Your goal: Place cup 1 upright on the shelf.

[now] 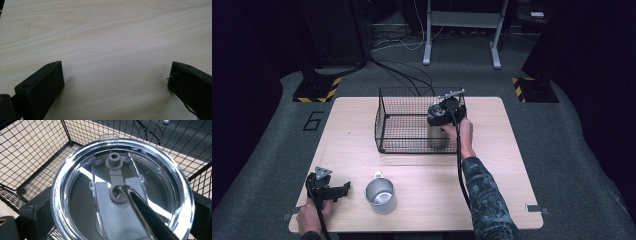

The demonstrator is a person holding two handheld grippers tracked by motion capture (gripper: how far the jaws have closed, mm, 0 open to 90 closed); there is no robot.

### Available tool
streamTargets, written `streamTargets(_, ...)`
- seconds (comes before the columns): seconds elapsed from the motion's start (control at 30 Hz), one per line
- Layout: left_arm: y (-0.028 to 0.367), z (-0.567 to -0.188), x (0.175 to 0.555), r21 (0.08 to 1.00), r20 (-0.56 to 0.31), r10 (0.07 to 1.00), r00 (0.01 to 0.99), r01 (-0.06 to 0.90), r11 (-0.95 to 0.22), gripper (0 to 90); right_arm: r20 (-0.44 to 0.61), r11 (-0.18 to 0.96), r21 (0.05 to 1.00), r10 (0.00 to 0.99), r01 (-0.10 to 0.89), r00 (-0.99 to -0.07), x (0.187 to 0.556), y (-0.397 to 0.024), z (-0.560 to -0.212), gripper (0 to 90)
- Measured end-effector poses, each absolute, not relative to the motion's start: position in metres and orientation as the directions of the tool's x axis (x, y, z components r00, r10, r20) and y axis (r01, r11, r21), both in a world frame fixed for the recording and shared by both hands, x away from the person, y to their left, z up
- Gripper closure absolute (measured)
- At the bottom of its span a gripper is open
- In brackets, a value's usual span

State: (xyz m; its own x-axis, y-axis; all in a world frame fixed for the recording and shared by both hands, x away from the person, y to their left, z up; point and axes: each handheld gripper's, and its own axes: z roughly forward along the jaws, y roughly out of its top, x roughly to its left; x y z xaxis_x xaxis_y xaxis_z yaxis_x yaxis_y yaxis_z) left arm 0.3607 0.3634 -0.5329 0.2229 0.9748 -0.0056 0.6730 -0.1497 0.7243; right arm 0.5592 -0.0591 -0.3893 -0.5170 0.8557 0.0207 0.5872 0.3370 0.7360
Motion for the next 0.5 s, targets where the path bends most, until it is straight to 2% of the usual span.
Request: streamTargets(0.5, 0.363, -0.533, 0.361, 0.725, -0.005, 0.975, 0.223, 0.673, -0.15, 0.4, -0.042, 0.39, 0.735, 0.842, 0.555, -0.538, 0.552, -0.057, -0.373, 0.0)
